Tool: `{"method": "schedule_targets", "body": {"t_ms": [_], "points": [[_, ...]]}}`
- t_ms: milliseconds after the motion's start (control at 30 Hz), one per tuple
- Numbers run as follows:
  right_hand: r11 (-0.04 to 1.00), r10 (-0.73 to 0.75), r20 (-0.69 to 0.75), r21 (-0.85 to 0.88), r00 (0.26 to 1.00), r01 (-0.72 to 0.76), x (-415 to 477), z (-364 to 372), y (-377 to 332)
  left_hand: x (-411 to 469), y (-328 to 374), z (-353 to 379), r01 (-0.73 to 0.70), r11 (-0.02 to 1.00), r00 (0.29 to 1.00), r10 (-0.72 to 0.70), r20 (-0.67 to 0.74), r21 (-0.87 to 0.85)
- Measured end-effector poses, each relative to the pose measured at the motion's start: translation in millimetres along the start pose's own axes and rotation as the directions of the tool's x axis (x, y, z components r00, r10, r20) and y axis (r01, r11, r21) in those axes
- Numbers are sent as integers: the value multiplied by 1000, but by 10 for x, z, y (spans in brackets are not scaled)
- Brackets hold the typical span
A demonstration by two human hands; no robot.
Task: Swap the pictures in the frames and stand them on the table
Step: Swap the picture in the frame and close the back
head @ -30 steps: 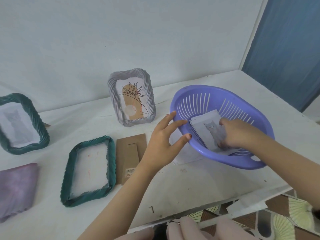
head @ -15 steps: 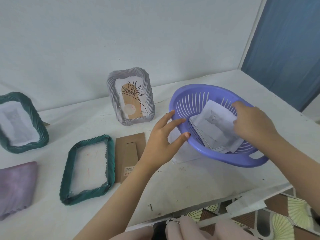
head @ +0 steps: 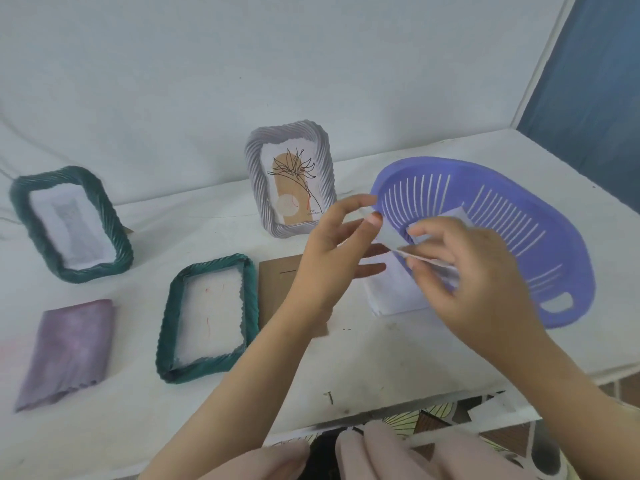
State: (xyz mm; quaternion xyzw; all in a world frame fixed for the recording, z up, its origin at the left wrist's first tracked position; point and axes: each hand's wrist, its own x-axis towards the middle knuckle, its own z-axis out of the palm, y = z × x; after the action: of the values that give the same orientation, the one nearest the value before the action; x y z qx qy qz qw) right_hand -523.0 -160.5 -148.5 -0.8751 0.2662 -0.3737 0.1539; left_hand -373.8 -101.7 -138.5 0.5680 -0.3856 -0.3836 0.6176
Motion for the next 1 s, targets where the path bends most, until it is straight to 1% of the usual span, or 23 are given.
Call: {"method": "schedule_targets", "body": {"t_ms": [67, 100, 167, 233, 300, 367, 400, 433, 567, 600, 667, 733, 800, 900, 1000], "points": [[997, -56, 72, -51, 996, 60, -24, 136, -74, 1, -52, -151, 52, 999, 996, -53, -68, -13], [997, -56, 117, -40, 991, 61, -44, 205, -118, -2, -90, -247, 59, 998, 992, -58, -108, 6], [999, -5, 183, 48, 983, -3, -90, 344, -219, -37, -159, -446, 70, 997, 986, -64, -153, 35], [979, 86, 192, 167, 978, -119, -100, 486, -304, -100, -204, -657, 67, 997, 985, -61, -160, 36], [910, 197, 229, 318, 953, -265, -56, 620, -392, -190, -240, -888, 70, 997, 985, -65, -162, 25], [766, 285, 332, 484, 899, -422, 6, 764, -472, -305, -283, -1127, 91, 995, 982, -83, -167, 45], [702, 308, 390, 521, 867, -484, 29, 838, -508, -363, -308, -1246, 106, 992, 982, -94, -164, 67], [676, 311, 431, 526, 847, -516, 39, 917, -544, -416, -328, -1358, 119, 990, 982, -105, -157, 80], [651, 295, 525, 502, 798, -570, 43, 1205, -751, -573, -345, -1700, 122, 990, 984, -112, -139, 65], [640, 301, 532, 502, 792, -581, 55, 1264, -809, -594, -351, -1768, 119, 991, 981, -107, -161, 67], [643, 331, 514, 491, 791, -588, 85, 1387, -905, -620, -373, -1900, 131, 987, 960, -103, -261, 94], [658, 370, 476, 472, 797, -587, 116, 1508, -990, -637, -395, -2035, 162, 976, 923, -97, -371, 146], [680, 405, 445, 437, 799, -588, 143, 1622, -1063, -655, -419, -2159, 169, 963, 908, -69, -412, 210], [721, 420, 419, 385, 805, -576, 174, 1767, -1144, -673, -456, -2305, 173, 923, 908, -14, -419, 343], [802, 401, 388, 290, 830, -523, 182, 1856, -1226, -681, -516, -2397, 199, 832, 923, 19, -385, 517]]}}
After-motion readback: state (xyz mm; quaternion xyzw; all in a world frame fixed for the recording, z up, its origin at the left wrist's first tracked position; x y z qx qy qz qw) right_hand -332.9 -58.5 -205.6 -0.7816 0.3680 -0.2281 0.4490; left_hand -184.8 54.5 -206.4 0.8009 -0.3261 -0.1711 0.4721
